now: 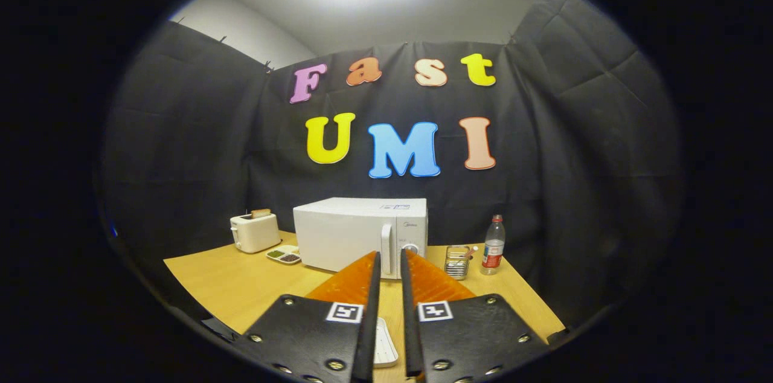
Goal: Open the microwave, put the food inside, and close the microwave door.
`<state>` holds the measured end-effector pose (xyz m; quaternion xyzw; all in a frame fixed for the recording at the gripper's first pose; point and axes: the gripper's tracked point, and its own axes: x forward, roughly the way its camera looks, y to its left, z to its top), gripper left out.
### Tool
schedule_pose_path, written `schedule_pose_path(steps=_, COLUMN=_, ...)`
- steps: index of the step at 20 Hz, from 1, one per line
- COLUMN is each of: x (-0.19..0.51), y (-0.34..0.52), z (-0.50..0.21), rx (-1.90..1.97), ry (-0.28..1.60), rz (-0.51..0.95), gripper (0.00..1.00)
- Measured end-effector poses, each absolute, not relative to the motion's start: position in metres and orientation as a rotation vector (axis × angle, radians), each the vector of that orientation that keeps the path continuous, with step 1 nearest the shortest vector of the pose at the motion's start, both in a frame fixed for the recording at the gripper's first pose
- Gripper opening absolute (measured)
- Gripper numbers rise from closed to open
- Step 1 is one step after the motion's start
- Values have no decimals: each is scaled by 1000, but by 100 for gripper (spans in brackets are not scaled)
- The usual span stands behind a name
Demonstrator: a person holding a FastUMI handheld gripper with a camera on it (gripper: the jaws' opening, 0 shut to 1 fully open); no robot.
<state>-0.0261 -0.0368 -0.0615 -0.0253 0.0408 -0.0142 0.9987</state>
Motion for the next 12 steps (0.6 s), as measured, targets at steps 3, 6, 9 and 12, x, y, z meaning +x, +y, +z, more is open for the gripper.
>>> schedule_pose_path(steps=3, x=-24, y=-32, z=-60, rx=-61, ry=79, rz=-43, gripper=65)
schedule_pose_path(steps=6, x=-25, y=-29, z=-52, rx=-82, ry=45, rz=-53, gripper=95)
schedule_pose_path(steps=9, x=-20, y=-23, z=-42, rx=-101, ry=26, rz=-39, gripper=95)
schedule_pose_path(steps=12, x=-15, y=-20, z=-32, rx=-117, ry=7, rz=-29, gripper=95)
